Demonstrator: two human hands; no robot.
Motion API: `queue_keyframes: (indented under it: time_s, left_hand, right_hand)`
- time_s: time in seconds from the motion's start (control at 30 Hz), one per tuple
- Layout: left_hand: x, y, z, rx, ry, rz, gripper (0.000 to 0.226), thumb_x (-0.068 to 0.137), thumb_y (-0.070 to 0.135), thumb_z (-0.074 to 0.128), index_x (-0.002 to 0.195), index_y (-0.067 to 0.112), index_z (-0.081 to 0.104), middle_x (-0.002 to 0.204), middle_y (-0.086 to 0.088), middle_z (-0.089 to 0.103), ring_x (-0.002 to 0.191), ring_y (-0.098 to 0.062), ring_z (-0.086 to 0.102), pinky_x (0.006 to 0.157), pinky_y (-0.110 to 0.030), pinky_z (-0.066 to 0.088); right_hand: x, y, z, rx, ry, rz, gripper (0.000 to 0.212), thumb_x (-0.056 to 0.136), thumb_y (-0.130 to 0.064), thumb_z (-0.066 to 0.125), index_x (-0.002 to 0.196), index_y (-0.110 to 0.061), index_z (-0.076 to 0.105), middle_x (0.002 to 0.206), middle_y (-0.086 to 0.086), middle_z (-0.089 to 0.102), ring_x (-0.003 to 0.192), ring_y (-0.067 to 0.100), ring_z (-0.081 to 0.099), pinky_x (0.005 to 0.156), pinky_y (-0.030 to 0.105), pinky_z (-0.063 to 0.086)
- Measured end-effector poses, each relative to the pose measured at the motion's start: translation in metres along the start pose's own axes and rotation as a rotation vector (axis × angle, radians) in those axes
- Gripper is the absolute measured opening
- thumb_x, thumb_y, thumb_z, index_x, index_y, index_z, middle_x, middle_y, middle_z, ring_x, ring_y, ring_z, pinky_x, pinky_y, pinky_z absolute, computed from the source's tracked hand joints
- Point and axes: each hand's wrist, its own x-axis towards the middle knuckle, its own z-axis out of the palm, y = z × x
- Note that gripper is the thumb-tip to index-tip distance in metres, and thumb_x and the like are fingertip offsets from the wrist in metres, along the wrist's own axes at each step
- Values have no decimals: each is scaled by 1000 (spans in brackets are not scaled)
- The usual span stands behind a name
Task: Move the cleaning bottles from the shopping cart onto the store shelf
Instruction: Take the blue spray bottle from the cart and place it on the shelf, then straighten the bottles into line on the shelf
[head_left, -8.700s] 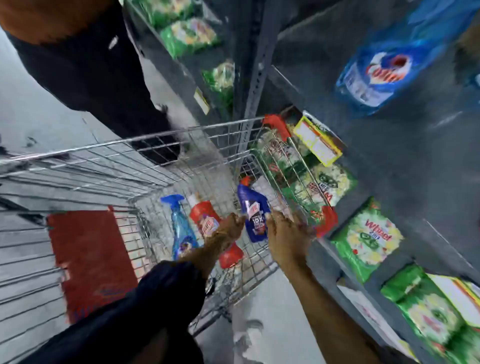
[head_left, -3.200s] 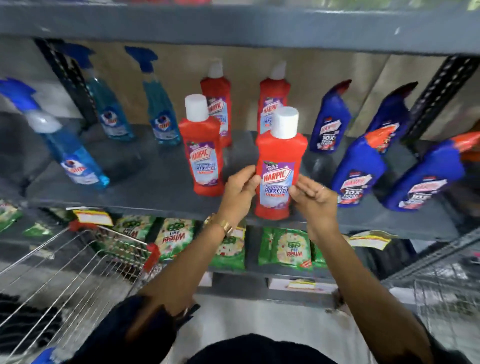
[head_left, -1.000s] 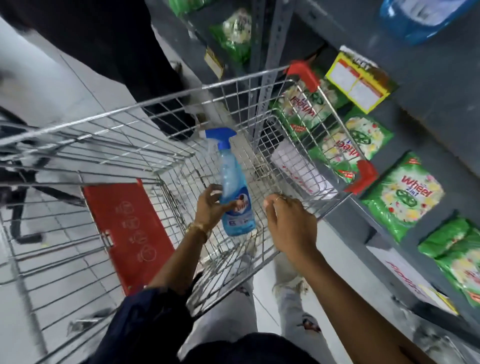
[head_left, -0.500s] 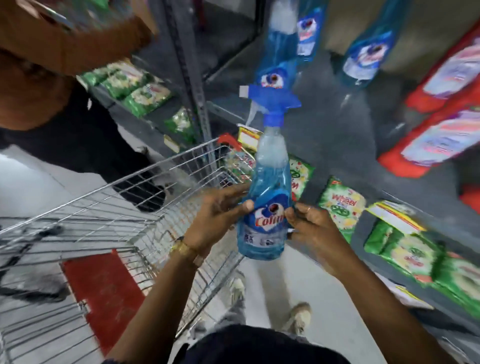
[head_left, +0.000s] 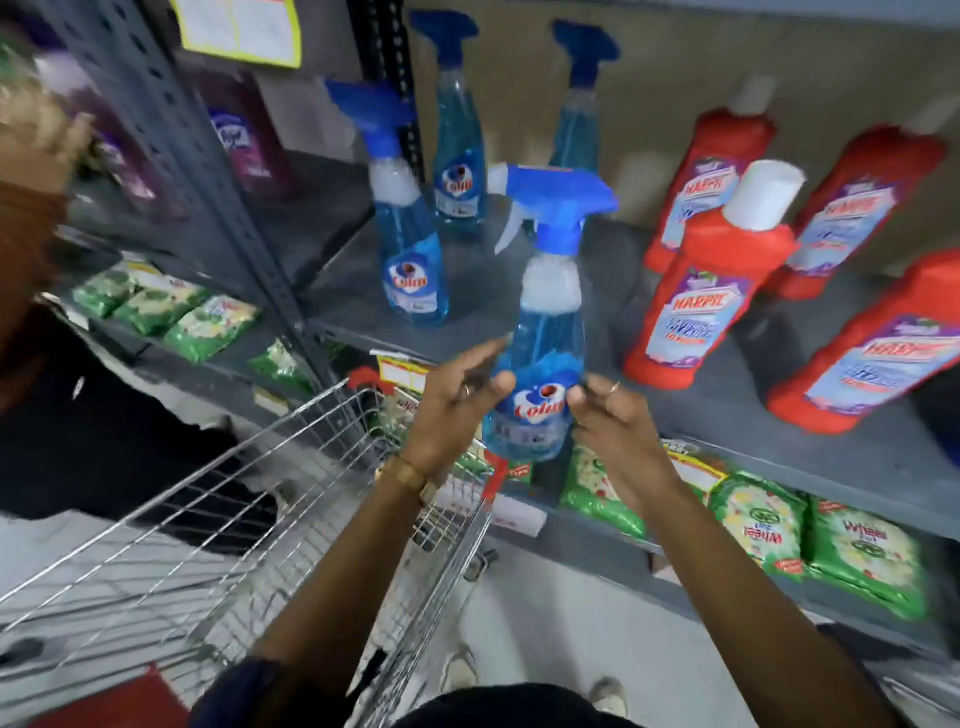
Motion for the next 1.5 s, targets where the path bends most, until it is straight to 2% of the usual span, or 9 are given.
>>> queue_keyframes:
  time_s: [0.17,0.33,0.47,0.73,0.9,1.07,1.2,1.37,1.5]
  left_hand:
    - [63,4,7,12,2,114,41,94,-2,50,134,3,47,133,-19,57,118,-20,57,94,-18,53]
    - [103,-13,14,64,25,101,42,95,-1,50,137,-5,43,135,-23,54,118,-22,55,99,-27,51]
    - [120,-23,18,63,61,125,44,94,-1,51,137,-5,42,129,-14,56,112,-11,56,82,-6,51]
    - [115,-31,22,19,75,149,45,96,2,49,140,0,40,142,-18,50,125,-22,53,99,-24,51]
    - [88,-59,41,-15,210,27,95,75,12,78,150,18,20,154,-13,34,140,-21,39,114,-38,38]
    - [95,-71,66,281,293,51,136,47,37,92,151,22,6,154,-8,27,141,-21,32,117,-37,28]
    - [102,-80,75,404,386,80,126,56,20,88,151,16,5,139,-17,41,130,-34,45,113,-47,38]
    - [101,-77,78,436,405,87,125,60,16,85,151,16,0,136,-19,41,128,-37,45,108,-52,42]
    - [75,-75,95,586,482,161,123,63,35,84,150,2,3,156,-28,14,145,-43,12,120,-55,13]
  right_hand:
    - [54,-19,2,-22,96,-120,24,95,-6,48,108,-20,62,100,0,71,89,9,68,85,32,57]
    - [88,-10,-5,-33,149,-163,26,95,-3,47,118,-11,57,120,23,62,98,23,64,96,46,50]
    - [107,0,-12,-63,149,-185,33,96,-3,46,127,5,51,126,30,59,107,31,60,98,49,49]
    - [93,13,-10,-202,245,-138,39,95,-12,51,132,1,48,133,12,56,118,22,57,100,26,47]
    - [12,49,-32,-309,665,-194,8,85,-32,66,83,-24,66,85,-7,67,77,0,63,72,19,47]
    - [-21,35,-102,-439,1177,-289,56,67,-27,84,110,-12,51,104,12,50,97,31,50,82,27,39]
    - [-4,7,-158,-566,1247,-142,119,50,-31,92,142,3,24,143,27,36,134,35,32,113,44,24]
    - [9,9,-184,-534,1186,-128,79,55,-16,90,120,-3,47,116,21,63,106,35,61,90,32,44]
    - [11,18,-183,-530,1169,-189,74,53,-25,91,113,-8,51,108,16,66,97,28,62,81,22,41]
